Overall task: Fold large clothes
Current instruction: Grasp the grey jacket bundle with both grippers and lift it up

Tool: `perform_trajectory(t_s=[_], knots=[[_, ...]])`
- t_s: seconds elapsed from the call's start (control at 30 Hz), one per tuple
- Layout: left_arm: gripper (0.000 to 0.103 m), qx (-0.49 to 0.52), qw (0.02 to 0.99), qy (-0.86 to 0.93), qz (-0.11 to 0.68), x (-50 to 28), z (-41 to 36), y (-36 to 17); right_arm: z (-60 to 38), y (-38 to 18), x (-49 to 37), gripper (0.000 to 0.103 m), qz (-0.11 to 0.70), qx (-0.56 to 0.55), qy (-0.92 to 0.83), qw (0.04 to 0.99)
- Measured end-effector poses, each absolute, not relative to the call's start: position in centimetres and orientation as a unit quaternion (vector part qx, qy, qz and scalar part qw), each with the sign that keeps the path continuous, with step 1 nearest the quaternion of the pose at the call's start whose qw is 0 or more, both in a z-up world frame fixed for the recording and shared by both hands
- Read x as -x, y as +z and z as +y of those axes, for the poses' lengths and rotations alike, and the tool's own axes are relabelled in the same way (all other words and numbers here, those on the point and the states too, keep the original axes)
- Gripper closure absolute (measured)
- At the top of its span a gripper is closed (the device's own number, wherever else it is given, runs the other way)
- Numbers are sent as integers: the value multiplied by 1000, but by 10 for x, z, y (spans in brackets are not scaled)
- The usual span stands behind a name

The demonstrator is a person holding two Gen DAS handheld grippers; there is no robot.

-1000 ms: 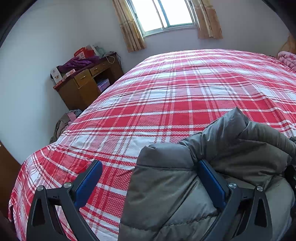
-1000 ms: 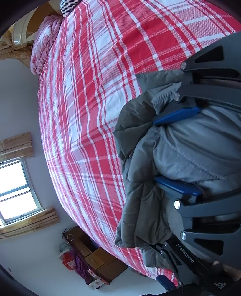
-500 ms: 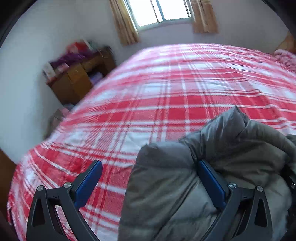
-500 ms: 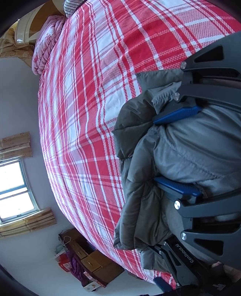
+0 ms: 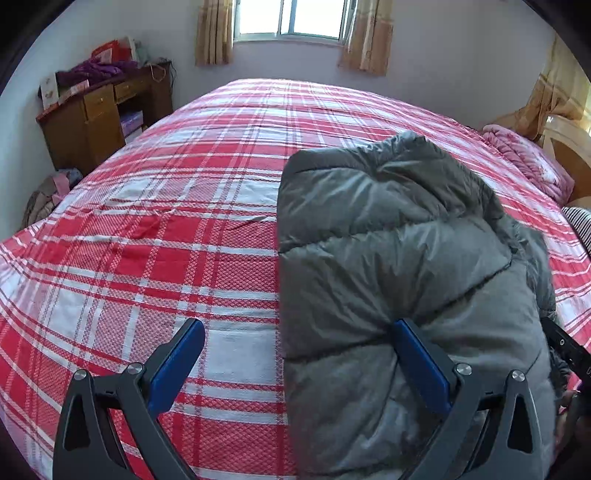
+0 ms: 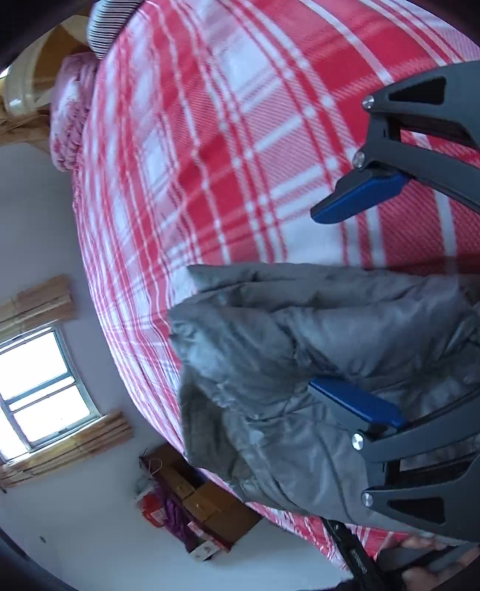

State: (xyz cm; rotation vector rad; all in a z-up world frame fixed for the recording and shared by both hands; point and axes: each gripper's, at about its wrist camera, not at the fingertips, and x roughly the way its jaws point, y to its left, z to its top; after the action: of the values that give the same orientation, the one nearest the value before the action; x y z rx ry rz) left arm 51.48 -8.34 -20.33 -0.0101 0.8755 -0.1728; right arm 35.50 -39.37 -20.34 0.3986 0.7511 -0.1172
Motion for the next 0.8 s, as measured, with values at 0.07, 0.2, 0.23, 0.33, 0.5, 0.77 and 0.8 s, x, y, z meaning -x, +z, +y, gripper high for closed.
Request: perform_trajectory(t_s=[0.07,0.2,0.23,0.33,0.5,0.77,0.8], knots=[[1,-13,906,-81,416,-512,-89,-203,-394,-208,-359,17,372,-205,-47,904],[1,-42,912,-84,400,-511,-98,-205,-389,-207,-363,29,371,-197,-12,908],[1,-43,912,-85,398,-511,-99,-206,-390,-209,-364,29,369,-199,-10,908],[1,-34,912,-90,399,-514,-95,-206,-398,-214,-367,28,367,-220,-3,904],[1,-31,916,-96,389,-514,-97,-209,-379,-211,-362,48,366,-187,42,911],[42,-10,897,-182,404,-517,-110,-208,-387,-218,-371,51,374,-230,60,896],[48,-19,896,-187,401,-514,-116,-205,-387,-218,-370,59,376,-239,71,893]])
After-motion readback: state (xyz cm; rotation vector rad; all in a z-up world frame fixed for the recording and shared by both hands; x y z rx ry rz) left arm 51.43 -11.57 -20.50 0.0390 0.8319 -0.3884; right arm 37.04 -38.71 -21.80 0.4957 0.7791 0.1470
